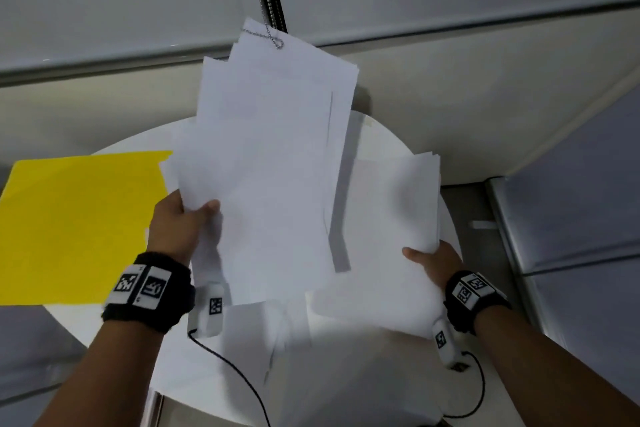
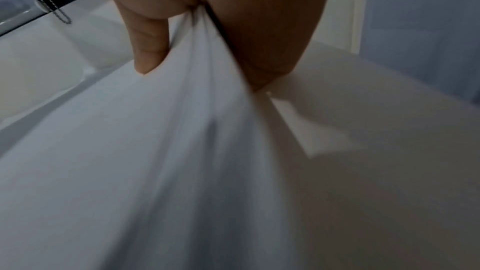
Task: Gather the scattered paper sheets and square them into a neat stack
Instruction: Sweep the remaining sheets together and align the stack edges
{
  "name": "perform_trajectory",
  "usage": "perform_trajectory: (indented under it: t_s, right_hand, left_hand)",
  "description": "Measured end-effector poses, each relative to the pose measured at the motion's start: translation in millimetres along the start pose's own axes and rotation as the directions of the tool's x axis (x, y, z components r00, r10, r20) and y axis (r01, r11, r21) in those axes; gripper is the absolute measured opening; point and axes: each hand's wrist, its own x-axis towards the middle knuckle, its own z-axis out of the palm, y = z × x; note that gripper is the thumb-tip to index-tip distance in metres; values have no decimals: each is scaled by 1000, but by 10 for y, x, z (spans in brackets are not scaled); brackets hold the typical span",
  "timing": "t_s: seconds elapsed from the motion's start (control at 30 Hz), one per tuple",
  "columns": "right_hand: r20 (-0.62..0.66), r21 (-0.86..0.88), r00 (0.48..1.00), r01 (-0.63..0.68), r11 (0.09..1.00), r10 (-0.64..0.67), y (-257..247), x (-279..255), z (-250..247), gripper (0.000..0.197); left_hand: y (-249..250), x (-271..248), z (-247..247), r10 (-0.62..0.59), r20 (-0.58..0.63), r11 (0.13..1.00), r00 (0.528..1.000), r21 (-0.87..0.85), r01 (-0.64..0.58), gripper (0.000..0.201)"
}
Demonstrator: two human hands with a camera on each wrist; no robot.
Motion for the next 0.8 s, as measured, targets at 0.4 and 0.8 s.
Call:
perform_trajectory:
  t_s: [0.4,0.8]
  right_hand:
    - [-10,380,998,-47,924,56,-46,-122,7,61]
    - [-19,0,998,52,999,-52,43,-109,6,51]
  left_hand:
    - [-905,-1095,950,-303,509,947,806,256,195,20]
    - [-640,-698,627,-202,403,865,893,500,-30,49]
